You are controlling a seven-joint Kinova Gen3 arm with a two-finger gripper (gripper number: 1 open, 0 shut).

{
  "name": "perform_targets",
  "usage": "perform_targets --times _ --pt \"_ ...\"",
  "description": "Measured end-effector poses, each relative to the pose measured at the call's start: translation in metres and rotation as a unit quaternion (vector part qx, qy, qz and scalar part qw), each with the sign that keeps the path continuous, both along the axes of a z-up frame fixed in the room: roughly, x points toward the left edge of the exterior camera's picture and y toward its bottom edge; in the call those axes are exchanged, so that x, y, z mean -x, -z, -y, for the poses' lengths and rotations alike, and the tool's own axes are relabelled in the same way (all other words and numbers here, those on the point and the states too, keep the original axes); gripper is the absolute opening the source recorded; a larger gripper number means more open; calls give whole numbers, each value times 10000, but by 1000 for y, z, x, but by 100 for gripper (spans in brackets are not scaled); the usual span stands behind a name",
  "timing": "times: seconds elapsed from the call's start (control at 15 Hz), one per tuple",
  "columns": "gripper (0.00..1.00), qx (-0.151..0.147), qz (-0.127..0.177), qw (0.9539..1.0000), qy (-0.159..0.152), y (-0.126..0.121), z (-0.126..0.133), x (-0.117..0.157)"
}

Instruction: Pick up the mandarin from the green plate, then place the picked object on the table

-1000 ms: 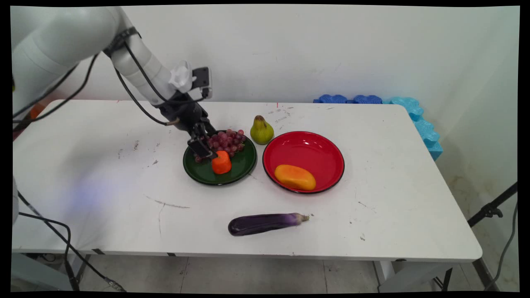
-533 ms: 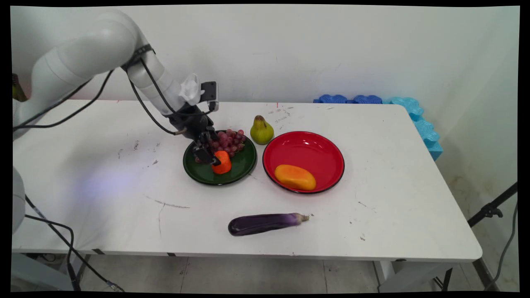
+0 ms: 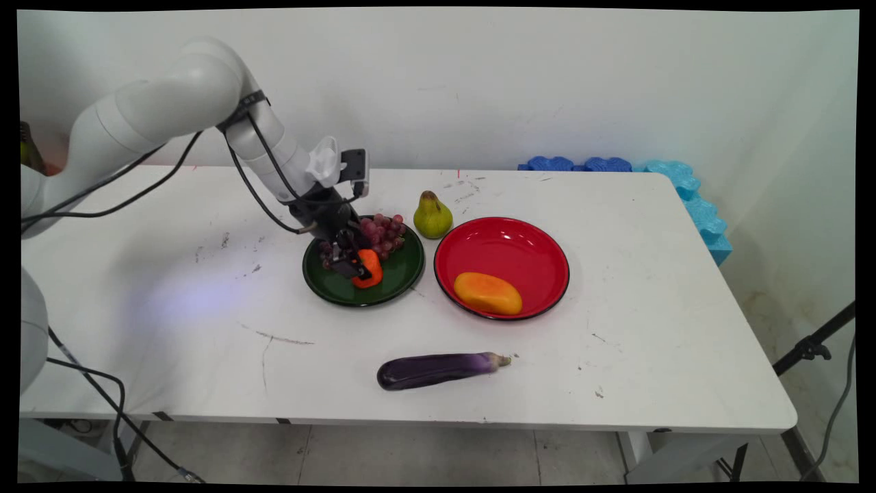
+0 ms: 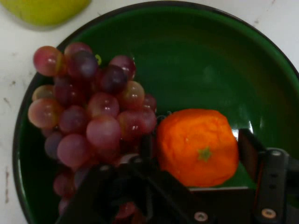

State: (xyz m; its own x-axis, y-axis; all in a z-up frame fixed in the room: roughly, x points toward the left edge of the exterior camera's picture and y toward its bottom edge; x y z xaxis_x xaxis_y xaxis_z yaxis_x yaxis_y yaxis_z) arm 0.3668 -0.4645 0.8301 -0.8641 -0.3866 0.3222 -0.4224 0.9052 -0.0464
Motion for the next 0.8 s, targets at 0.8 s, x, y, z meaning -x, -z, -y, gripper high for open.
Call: perform_targets --times 0.8 --pt "0 222 21 9996 189 -18 -6 12"
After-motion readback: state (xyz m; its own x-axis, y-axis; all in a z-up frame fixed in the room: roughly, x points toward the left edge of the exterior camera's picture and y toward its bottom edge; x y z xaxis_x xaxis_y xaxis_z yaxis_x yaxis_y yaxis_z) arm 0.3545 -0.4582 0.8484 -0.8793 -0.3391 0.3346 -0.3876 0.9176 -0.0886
